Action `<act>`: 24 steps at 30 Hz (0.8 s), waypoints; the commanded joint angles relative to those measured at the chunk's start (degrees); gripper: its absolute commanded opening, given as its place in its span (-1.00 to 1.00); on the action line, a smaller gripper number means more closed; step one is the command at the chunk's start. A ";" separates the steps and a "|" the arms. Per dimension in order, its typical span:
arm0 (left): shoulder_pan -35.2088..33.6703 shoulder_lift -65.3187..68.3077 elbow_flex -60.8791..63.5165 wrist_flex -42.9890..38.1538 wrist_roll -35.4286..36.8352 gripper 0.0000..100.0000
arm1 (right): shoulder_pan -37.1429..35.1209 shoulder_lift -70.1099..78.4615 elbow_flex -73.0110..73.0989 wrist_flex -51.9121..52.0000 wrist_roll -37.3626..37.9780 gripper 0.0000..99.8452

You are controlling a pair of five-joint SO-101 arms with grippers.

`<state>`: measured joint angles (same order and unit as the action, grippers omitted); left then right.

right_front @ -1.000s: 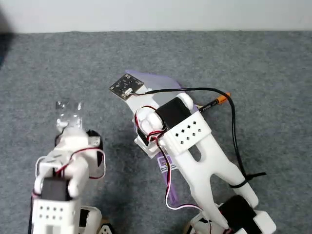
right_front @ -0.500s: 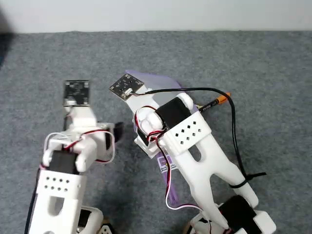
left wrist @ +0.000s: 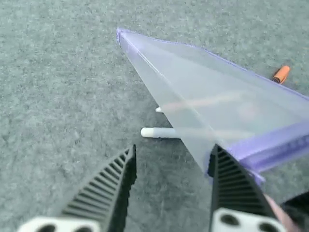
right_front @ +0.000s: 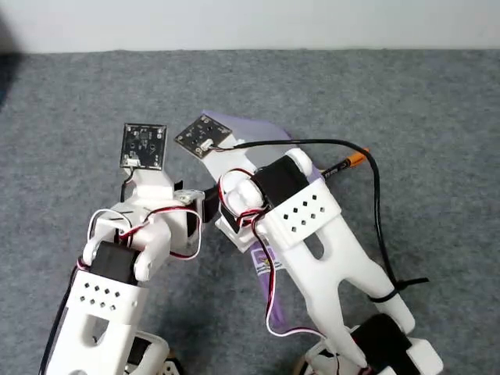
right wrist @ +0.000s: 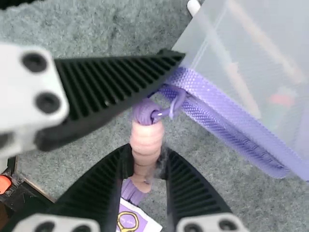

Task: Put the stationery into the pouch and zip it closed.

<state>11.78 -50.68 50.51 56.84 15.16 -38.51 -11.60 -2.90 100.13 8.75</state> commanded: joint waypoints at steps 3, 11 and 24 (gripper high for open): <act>0.53 0.18 -1.10 1.76 0.70 -0.52 | 0.75 -2.59 -3.34 -0.22 -0.18 -0.98; 0.53 0.18 -6.37 9.93 0.70 -0.52 | 2.07 -2.33 -3.52 -0.57 -0.09 -0.98; 7.74 0.53 -9.98 9.32 1.05 -0.52 | 5.32 -2.68 -3.43 -0.04 4.66 -0.98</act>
<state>18.11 -50.68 43.56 68.53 15.78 -33.67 -11.60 -3.16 100.13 12.62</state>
